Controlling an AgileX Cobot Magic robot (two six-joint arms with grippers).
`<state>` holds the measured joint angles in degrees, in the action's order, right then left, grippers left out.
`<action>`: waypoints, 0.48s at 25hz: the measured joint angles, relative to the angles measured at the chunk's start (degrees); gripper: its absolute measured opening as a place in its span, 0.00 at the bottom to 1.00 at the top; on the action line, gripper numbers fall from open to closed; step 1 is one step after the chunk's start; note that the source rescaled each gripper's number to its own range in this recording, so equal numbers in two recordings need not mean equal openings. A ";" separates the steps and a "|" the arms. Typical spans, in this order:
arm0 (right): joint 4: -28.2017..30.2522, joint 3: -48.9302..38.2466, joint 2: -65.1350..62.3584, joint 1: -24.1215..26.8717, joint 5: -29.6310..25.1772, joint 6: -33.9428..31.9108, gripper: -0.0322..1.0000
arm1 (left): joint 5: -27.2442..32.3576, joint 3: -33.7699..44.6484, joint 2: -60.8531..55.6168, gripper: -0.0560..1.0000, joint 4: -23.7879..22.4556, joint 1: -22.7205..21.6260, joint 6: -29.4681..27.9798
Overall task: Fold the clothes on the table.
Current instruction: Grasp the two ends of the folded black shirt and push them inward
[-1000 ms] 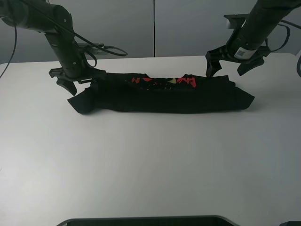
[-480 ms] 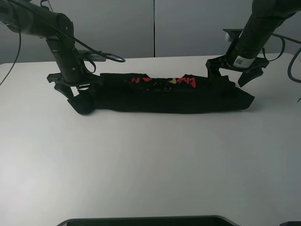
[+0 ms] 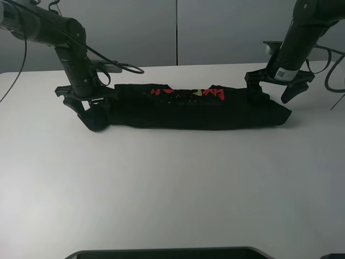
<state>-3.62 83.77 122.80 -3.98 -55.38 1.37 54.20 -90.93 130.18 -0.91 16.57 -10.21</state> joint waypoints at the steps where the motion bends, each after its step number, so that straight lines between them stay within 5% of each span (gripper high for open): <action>1: 0.10 0.00 0.54 0.00 0.00 0.13 0.99 | 0.00 0.00 0.00 0.98 0.00 0.00 0.00; 12: 0.46 0.56 2.87 0.00 1.15 1.26 0.99 | 0.00 0.00 0.00 0.98 0.00 0.00 0.00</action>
<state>-3.16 84.33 125.67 -3.98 -54.23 2.63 54.20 -90.93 130.18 -0.91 16.57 -10.21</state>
